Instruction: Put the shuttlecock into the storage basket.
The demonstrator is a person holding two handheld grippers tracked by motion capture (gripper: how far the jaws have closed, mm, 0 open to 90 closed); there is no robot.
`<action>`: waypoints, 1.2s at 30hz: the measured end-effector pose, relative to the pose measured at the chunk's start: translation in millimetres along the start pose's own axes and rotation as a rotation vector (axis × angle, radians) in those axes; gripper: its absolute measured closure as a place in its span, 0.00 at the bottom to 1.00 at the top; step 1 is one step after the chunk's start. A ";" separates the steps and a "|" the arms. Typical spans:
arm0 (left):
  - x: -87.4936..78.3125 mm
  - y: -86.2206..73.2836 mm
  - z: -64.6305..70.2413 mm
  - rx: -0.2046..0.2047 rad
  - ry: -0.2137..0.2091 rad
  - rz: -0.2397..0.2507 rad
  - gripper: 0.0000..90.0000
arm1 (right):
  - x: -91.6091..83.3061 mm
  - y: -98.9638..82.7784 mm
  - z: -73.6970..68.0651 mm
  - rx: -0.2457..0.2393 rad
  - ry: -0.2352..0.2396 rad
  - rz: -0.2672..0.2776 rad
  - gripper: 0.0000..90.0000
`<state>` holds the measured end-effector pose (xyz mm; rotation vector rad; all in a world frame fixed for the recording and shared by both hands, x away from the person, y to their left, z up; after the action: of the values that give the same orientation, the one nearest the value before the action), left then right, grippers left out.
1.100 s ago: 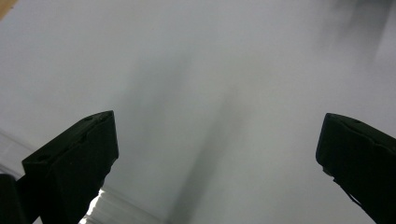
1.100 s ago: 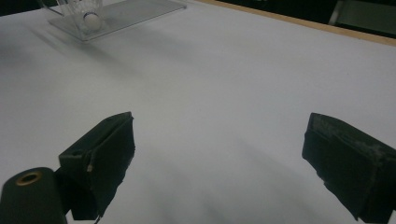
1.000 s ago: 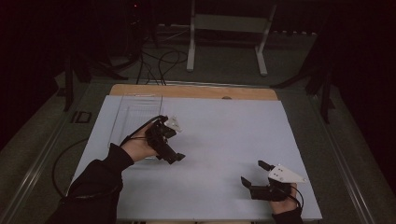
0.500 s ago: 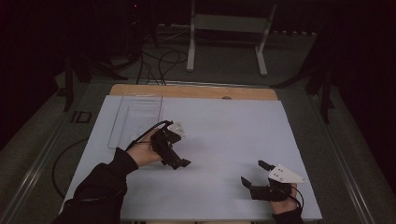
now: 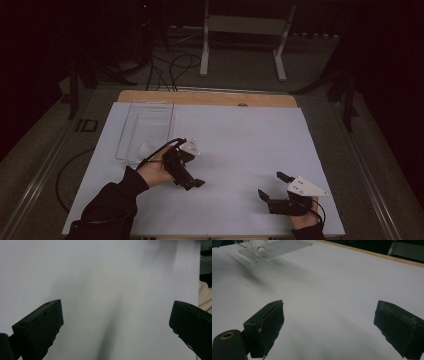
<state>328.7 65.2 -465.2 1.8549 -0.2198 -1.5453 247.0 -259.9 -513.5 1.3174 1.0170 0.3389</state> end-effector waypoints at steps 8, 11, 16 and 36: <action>4.3 -10.8 7.9 0.028 -0.006 -0.023 0.00 | 0.4 -0.3 -0.1 0.003 0.005 -0.002 0.10; 4.3 -15.2 9.4 0.037 -0.004 -0.035 0.00 | 0.2 -0.1 -0.4 0.000 0.008 -0.003 0.10; 4.1 -24.2 10.9 0.024 -0.007 -0.035 0.00 | 0.4 -0.3 -0.3 -0.001 0.006 -0.005 0.10; -3.0 -55.6 19.5 0.037 0.010 -0.047 0.00 | 1.2 -0.4 -0.8 -0.009 0.005 -0.011 0.10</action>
<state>293.5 100.1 -497.3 1.9080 -0.2031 -1.5732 247.0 -258.6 -514.2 1.3024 1.0258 0.3382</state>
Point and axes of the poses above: each handheld gripper's, and its own axes: x roughly forward along the jaws, y roughly out of its top, z roughly to its right, the point moved 3 cm from there along x, roughly forward along the jaws, and after that the axes turned 11 degrees about y, right-handed, at the moved point
